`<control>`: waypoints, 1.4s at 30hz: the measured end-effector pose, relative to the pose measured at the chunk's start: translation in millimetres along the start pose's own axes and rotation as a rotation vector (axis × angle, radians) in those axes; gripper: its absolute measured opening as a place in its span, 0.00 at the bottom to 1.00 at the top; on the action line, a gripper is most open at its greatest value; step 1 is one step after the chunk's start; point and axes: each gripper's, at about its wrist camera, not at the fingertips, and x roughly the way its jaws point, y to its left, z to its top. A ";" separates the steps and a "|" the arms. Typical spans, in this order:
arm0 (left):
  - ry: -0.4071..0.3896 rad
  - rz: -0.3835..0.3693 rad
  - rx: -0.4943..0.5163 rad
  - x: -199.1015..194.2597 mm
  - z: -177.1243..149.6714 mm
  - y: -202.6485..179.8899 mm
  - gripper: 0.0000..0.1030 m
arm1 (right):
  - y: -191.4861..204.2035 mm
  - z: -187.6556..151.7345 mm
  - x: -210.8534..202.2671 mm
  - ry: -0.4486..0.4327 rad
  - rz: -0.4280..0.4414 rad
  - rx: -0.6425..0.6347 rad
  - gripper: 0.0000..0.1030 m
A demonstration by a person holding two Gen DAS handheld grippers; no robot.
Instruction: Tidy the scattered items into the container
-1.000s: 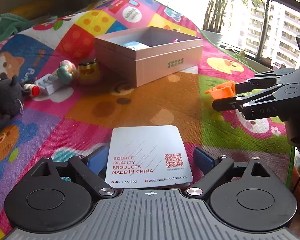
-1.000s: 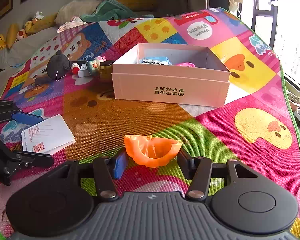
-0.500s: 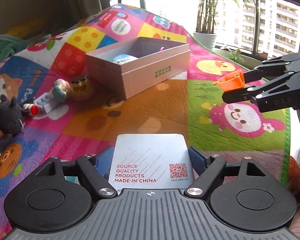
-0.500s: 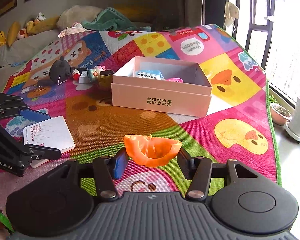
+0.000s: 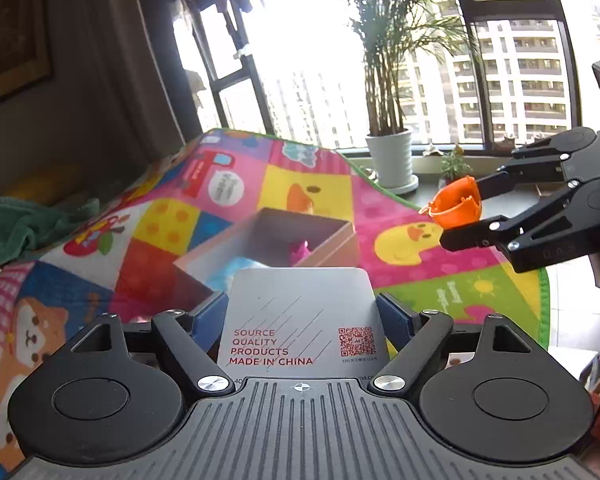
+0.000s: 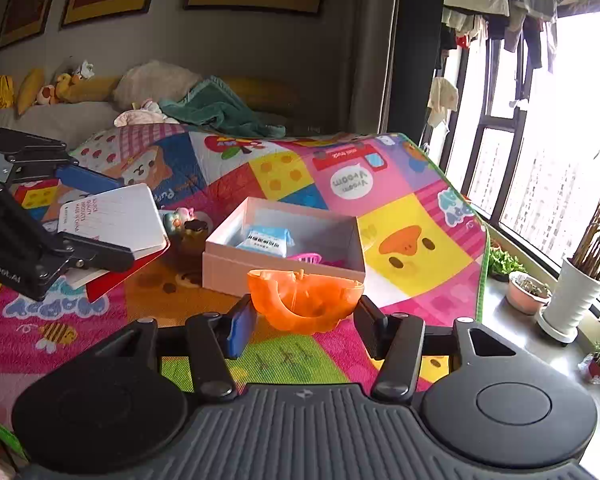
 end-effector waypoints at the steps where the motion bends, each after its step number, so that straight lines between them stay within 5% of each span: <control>1: -0.007 -0.003 -0.011 8.2 9.0 3.7 0.83 | -2.3 3.0 1.0 -0.008 -0.004 0.001 0.52; 9: 0.049 -0.051 -0.186 127.8 69.3 38.3 0.83 | -19.9 11.9 39.4 -0.006 0.017 -0.004 0.52; 15: 0.093 -0.092 -0.464 205.5 57.1 78.2 0.92 | -33.1 12.0 91.0 0.040 0.089 0.097 0.52; 17: 0.076 -0.090 -0.499 197.9 45.6 90.1 0.94 | -33.8 12.0 102.2 0.051 0.089 0.083 0.52; 22: 0.047 0.068 -0.433 139.4 8.6 109.1 0.98 | -35.0 23.4 131.1 0.067 0.081 0.048 0.52; 30: 0.184 0.236 -0.430 70.0 -82.0 124.6 1.00 | -15.6 75.0 204.2 0.026 0.043 -0.025 0.52; 31: 0.200 0.255 -0.438 62.9 -92.3 127.9 1.00 | -12.6 81.2 215.5 0.035 0.029 -0.037 0.53; 33: 0.220 0.295 -0.466 53.7 -107.6 136.4 1.00 | -7.8 90.1 237.3 0.078 0.024 -0.037 0.71; 37: 0.249 0.422 -0.489 46.6 -131.4 147.2 1.00 | 19.7 97.3 247.3 0.091 0.054 -0.064 0.72; 42: 0.224 0.388 -0.546 43.1 -139.2 151.4 1.00 | 79.7 112.4 236.5 0.077 0.178 -0.172 0.71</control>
